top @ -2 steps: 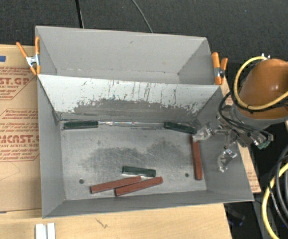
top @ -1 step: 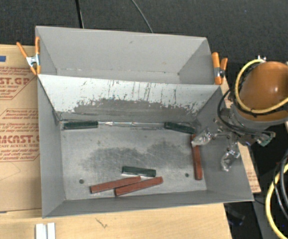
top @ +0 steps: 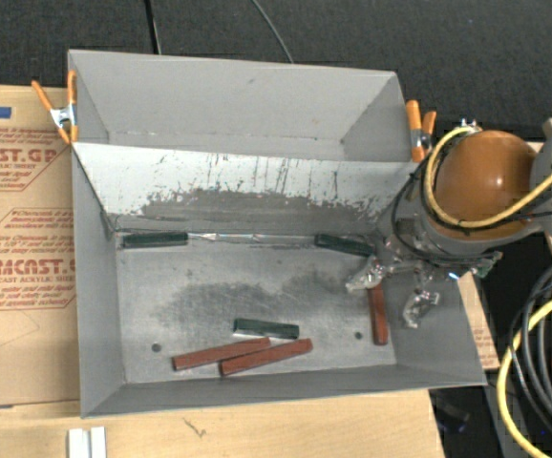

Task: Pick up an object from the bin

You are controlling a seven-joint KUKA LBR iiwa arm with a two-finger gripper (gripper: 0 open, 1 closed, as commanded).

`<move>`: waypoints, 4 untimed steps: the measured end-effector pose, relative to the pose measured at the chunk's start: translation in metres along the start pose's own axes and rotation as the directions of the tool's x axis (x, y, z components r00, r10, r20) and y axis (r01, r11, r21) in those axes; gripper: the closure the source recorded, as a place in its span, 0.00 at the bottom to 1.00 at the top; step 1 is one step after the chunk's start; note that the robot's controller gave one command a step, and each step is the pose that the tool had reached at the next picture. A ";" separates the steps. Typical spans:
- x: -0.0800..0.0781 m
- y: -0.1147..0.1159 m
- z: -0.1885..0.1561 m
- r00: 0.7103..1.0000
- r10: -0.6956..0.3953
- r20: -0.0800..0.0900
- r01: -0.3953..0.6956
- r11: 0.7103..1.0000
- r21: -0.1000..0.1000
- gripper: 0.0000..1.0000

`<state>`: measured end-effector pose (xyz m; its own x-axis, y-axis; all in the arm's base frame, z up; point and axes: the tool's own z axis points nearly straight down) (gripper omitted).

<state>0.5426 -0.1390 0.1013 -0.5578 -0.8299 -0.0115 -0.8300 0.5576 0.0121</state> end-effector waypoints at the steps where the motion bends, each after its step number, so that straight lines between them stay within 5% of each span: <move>1: -0.003 -0.001 0.028 0.963 -0.270 0.001 0.270 0.963 0.009 1.00; 4: -0.001 0.002 0.016 0.962 -0.272 -0.006 0.272 0.962 0.003 1.00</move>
Offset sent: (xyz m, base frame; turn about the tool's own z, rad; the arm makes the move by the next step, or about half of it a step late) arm 0.0000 0.0000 0.0000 0.0000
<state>0.5421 -0.1367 0.0854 -0.3106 -0.9505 -0.0083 -0.9505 0.3106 0.0058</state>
